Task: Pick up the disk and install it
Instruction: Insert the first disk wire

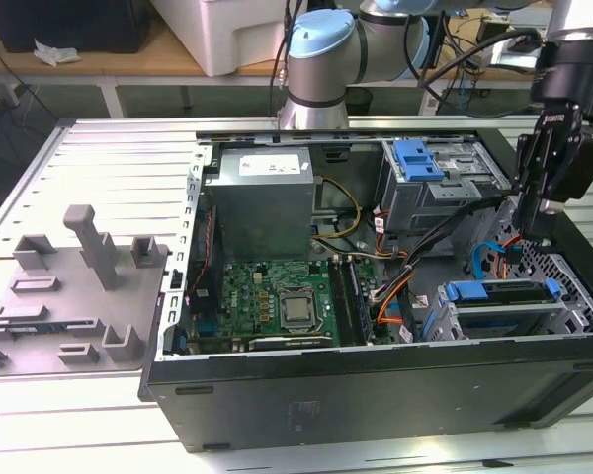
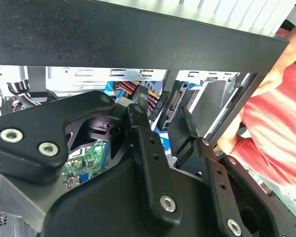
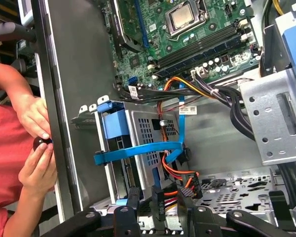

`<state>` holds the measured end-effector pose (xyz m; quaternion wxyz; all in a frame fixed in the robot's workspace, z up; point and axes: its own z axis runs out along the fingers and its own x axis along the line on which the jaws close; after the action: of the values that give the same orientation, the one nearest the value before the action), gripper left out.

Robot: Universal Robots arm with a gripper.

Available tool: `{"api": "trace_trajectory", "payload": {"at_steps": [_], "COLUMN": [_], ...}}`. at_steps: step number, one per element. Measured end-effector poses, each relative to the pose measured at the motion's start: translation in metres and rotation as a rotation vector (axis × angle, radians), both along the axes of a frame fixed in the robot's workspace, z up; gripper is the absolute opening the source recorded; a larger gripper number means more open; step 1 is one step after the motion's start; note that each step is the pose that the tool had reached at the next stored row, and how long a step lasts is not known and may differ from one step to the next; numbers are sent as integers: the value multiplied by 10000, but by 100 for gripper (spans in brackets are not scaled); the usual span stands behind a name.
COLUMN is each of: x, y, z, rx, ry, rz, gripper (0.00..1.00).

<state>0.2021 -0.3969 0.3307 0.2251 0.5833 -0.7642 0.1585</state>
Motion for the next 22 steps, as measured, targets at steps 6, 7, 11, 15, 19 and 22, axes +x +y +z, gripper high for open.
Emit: {"api": "trace_trajectory", "payload": {"at_steps": [6, 7, 11, 15, 19, 22], "x": [0, 0, 0, 0, 0, 0], "y": [5, 5, 5, 5, 5, 5], "z": [-1, -1, -4, -5, -8, -10], "rx": [-35, -39, -62, -98, -132, -189], "ry": [0, 0, 0, 0, 3, 12], "rz": [1, 1, 1, 0, 1, 0], "gripper": [44, 44, 44, 44, 36, 17]}}
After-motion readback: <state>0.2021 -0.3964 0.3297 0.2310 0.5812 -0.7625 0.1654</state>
